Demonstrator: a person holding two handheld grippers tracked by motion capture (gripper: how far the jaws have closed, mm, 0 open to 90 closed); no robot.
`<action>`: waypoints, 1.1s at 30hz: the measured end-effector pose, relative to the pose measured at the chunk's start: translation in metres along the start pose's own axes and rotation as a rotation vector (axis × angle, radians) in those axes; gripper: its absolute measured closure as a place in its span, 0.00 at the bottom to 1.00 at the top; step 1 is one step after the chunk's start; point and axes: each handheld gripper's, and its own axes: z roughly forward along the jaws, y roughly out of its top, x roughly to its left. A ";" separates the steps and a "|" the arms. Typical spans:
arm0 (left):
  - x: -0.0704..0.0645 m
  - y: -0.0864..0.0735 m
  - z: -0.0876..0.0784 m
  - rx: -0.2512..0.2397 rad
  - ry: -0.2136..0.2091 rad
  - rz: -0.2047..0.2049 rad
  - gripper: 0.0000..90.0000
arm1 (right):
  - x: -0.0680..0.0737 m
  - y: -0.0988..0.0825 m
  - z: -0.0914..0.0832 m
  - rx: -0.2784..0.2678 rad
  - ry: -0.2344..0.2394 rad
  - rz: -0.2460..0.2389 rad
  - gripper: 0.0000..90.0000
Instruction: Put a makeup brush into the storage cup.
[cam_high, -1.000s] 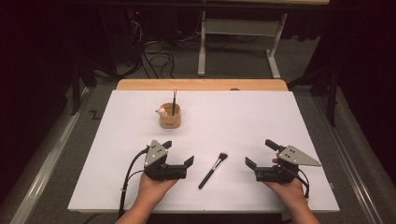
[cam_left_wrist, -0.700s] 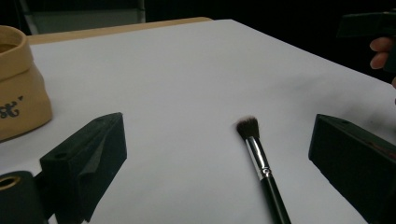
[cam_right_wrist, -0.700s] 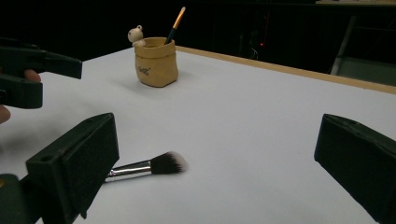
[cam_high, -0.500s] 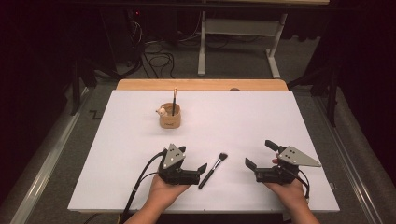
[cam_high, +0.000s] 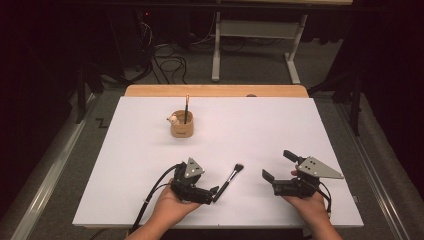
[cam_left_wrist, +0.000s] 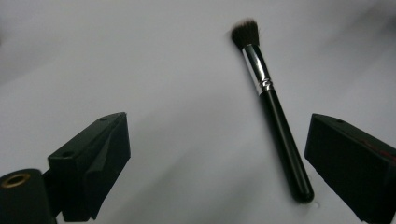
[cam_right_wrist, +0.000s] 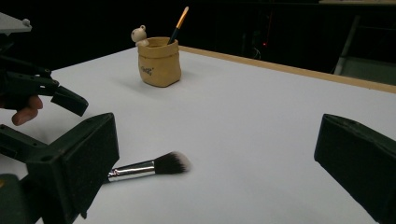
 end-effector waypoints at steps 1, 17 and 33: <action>0.000 0.000 -0.001 0.008 0.000 -0.001 0.09 | 0.000 0.000 0.000 0.000 0.001 0.001 0.01; 0.009 -0.007 -0.010 0.209 0.042 -0.004 0.10 | 0.002 0.000 0.001 0.003 0.002 -0.006 0.01; 0.013 -0.004 -0.011 0.356 0.063 -0.042 0.12 | 0.003 -0.001 0.002 0.003 0.009 -0.008 0.01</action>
